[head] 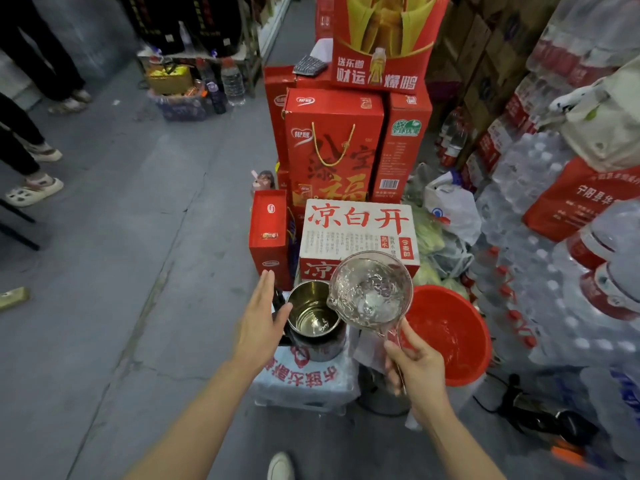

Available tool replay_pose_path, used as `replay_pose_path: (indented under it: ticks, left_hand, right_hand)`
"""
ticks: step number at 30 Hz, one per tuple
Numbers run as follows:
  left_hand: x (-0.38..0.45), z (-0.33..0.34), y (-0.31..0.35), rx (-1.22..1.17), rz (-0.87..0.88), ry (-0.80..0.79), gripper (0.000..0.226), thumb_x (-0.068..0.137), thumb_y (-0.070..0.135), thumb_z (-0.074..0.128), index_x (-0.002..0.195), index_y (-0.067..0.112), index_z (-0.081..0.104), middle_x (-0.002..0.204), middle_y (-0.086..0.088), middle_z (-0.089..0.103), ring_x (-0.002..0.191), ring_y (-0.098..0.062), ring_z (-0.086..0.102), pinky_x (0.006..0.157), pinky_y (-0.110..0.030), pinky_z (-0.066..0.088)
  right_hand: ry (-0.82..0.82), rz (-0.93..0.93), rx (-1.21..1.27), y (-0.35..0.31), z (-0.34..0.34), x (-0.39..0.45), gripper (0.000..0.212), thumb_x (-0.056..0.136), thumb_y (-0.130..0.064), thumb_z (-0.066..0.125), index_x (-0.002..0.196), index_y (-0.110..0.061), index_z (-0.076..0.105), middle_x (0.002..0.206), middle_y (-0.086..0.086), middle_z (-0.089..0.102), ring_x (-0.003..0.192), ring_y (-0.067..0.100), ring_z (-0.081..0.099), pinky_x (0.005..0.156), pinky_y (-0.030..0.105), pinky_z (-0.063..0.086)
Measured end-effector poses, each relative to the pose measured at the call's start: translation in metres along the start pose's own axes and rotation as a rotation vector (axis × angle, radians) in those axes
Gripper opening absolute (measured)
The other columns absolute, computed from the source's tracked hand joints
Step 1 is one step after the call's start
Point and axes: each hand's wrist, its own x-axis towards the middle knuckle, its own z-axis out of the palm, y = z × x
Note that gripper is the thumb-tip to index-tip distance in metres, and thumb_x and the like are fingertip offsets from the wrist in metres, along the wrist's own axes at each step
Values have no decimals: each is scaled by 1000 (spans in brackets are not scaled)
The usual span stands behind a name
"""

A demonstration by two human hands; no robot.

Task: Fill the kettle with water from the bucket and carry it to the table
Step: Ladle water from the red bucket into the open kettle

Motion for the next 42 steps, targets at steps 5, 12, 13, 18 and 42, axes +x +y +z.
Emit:
replay_pose_path:
  ticks: [5,12,13,18,42]
  left_hand:
    - [-1,-4,-3,-11,-14,-13,73,98,37,51,157,22,11,165,3,14,144,-21,33,112,-42,36]
    - [-1,-7,-10,-31,-19,-8,73,97,40,51,157,25,12,164,6,17,141,-21,39,109,-42,41]
    - [0,-7,-12,-29,-11,-5,73,97,40,51,157,25,12,164,6,18,141,-20,39,108,-41,42]
    - [1,-6,-16,-34,6,-11,73,97,40,52,157,25,12,164,7,17,144,-19,34,109,-38,41]
    - [0,-7,-17,-38,0,2,74,96,40,52,157,26,12,163,7,19,146,-18,30,112,-39,36]
  right_hand:
    - [28,-89,-143,-3,16,7,70,96,0,63,152,-32,38,53,10,47,41,17,36,35,21,34]
    - [94,-218,-398,0,25,17,67,94,-11,69,142,-47,39,60,-2,54,51,16,43,51,32,45]
    - [100,-232,-442,1,26,18,67,93,-12,70,141,-47,39,69,-10,56,53,12,45,53,31,47]
    - [122,-279,-593,1,32,19,66,93,-16,69,143,-43,37,74,-20,54,61,3,48,63,26,49]
    - [8,-724,-1490,-9,57,28,85,53,5,87,133,-18,69,46,1,55,22,19,42,36,19,15]
